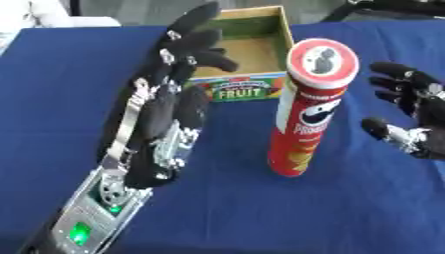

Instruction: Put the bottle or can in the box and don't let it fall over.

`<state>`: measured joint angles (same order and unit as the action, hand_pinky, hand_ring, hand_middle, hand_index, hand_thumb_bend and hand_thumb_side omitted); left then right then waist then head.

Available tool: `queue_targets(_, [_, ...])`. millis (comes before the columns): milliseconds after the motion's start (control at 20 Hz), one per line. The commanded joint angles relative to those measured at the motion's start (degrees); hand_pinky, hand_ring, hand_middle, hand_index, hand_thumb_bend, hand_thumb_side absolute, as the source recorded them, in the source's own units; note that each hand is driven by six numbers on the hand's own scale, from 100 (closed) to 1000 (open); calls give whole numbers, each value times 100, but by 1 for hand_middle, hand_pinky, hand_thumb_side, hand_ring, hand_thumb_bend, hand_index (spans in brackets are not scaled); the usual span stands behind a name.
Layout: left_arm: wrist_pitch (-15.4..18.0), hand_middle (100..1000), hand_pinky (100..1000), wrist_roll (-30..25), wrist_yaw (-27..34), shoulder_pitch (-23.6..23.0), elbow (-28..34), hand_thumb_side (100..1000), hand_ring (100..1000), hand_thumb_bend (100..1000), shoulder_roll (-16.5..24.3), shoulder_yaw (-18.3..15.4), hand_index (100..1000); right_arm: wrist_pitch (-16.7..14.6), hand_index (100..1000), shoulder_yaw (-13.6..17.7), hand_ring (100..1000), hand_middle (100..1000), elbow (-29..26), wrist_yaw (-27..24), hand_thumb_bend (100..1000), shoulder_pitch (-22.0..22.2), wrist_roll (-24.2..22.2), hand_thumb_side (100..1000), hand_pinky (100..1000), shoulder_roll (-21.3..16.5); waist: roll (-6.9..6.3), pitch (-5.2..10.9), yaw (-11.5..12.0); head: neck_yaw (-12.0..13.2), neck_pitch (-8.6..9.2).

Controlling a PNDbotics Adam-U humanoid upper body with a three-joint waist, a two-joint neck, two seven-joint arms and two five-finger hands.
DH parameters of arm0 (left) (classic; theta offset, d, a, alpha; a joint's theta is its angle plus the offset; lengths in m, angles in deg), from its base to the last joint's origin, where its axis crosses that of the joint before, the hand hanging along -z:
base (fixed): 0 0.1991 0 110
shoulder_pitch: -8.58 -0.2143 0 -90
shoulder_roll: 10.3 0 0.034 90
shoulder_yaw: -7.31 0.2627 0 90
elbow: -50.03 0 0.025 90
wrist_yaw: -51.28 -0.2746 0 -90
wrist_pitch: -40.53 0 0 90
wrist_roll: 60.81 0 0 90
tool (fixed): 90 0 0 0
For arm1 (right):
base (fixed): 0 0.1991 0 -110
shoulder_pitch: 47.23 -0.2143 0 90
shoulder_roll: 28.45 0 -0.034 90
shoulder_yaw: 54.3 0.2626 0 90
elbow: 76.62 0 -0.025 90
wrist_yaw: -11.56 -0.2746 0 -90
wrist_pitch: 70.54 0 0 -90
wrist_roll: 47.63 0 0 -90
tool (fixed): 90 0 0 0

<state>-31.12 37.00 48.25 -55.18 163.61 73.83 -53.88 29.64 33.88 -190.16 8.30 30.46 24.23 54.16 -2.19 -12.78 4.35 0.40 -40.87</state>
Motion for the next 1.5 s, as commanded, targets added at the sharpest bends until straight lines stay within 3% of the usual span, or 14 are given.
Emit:
queue_targets(50, [11,925,860,43,69,33,101,672,681,100,95,11,859,-63,1000,30,1000,1000,-105,79,577,-78,-74,341,1000,-90,30,58,0,14,50])
queue_targets(900, [26,932,860,115,241,-86,101,672,674,100,169,9,859,-21,1000,-39,1000,1000,-105,180,560,-166,-266,352,1000,-60,51,1,99,-36,123])
queue_targets(1200, [26,932,861,162,216,-131,101,672,671,100,184,-20,850,13,1000,-54,1000,1000,-105,215,496,-206,-331,370,1000,-8,57,-43,121,-76,149])
queue_targets(1500, [46,934,861,227,170,-182,101,672,669,100,187,-54,846,-40,1000,-55,1000,1000,-105,245,496,-254,-352,368,1000,38,48,-73,135,-142,187])
